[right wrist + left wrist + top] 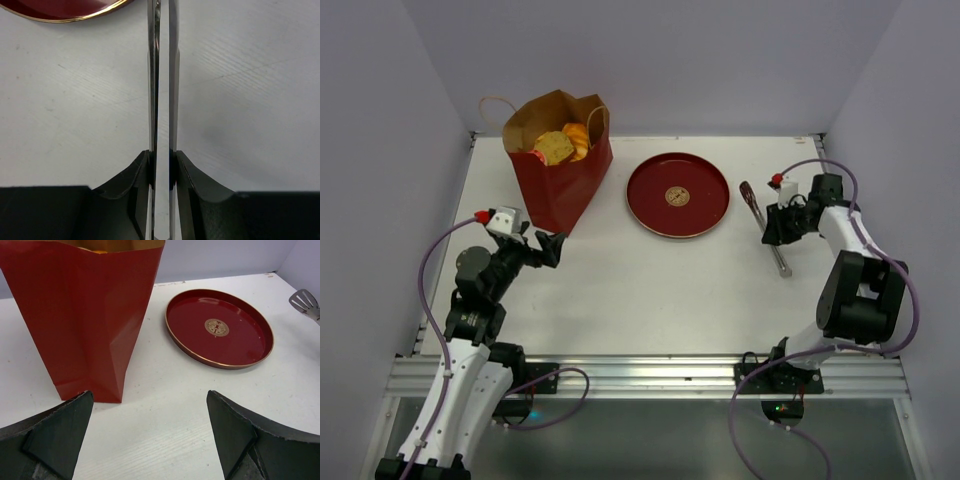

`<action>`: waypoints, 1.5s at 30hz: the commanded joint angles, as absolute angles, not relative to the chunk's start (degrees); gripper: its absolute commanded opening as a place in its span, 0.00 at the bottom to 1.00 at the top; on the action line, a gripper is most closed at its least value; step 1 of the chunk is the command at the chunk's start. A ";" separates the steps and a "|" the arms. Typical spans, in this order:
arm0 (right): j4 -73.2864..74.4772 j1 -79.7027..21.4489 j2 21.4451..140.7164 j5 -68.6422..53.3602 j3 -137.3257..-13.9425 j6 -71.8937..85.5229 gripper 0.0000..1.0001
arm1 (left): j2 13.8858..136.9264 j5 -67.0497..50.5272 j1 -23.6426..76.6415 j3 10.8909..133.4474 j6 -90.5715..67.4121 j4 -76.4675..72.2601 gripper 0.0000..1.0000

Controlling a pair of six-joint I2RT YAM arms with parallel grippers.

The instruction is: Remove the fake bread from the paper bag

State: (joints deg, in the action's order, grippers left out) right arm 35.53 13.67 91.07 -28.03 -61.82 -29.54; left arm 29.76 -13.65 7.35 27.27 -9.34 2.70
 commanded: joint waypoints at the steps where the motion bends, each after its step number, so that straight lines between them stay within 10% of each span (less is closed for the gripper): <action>1: 38.49 13.71 86.40 -36.82 -65.13 -31.82 0.21 | 29.97 -15.99 8.00 27.16 -8.26 -1.32 1.00; 11: 39.82 13.71 81.57 -41.66 -65.83 -29.45 0.50 | 29.97 -16.88 8.00 27.07 -8.26 -1.67 1.00; 37: 38.67 10.90 70.67 -45.88 -63.46 -26.72 0.52 | 29.88 -20.39 8.26 29.18 -12.03 -2.37 1.00; 45: 32.96 9.67 65.48 -48.51 -58.54 -21.01 0.51 | 41.46 -13.81 8.17 49.96 -19.34 5.61 0.98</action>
State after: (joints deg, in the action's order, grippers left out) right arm 37.47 9.85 66.87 -45.04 -60.31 -24.21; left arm 36.58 -17.30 7.94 39.35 -16.01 3.18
